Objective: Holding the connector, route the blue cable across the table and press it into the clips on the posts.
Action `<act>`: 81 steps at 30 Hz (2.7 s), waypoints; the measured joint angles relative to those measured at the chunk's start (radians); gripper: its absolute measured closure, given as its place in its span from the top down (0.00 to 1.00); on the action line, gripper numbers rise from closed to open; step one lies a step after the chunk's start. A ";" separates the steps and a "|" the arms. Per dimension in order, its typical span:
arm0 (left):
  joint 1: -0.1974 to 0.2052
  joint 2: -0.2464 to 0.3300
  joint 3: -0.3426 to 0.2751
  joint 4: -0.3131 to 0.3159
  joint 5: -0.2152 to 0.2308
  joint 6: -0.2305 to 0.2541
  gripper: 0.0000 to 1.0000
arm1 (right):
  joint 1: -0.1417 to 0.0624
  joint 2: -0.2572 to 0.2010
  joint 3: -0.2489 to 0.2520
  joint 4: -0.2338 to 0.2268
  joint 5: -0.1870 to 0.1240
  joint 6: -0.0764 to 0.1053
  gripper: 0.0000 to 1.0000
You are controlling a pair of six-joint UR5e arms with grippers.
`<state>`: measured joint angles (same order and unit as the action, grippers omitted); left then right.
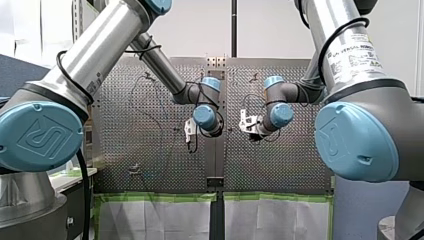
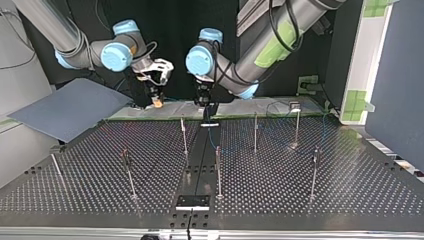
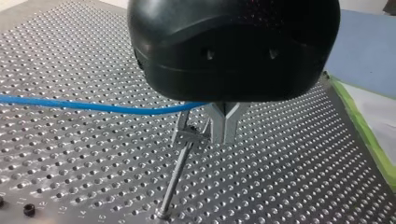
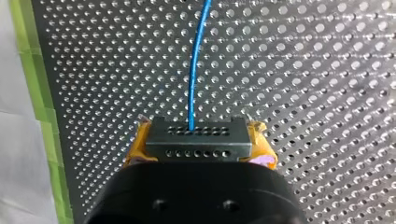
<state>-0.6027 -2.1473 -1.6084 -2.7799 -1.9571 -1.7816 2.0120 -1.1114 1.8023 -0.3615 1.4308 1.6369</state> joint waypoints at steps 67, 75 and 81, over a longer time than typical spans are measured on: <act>0.076 -0.129 0.152 0.027 0.133 -0.025 0.00 | -0.164 0.025 -0.095 -0.014 -0.128 0.064 0.00; 0.094 -0.152 0.216 -0.006 0.123 -0.018 0.00 | -0.176 0.051 -0.111 -0.019 -0.130 0.052 0.00; 0.116 -0.152 0.260 -0.037 0.117 -0.014 0.00 | -0.177 0.056 -0.133 -0.033 -0.130 0.053 0.00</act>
<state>-0.4870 -2.2997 -1.3481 -2.8169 -1.8400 -1.7956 1.8348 -1.0554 1.6692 -0.3942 1.3009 1.6901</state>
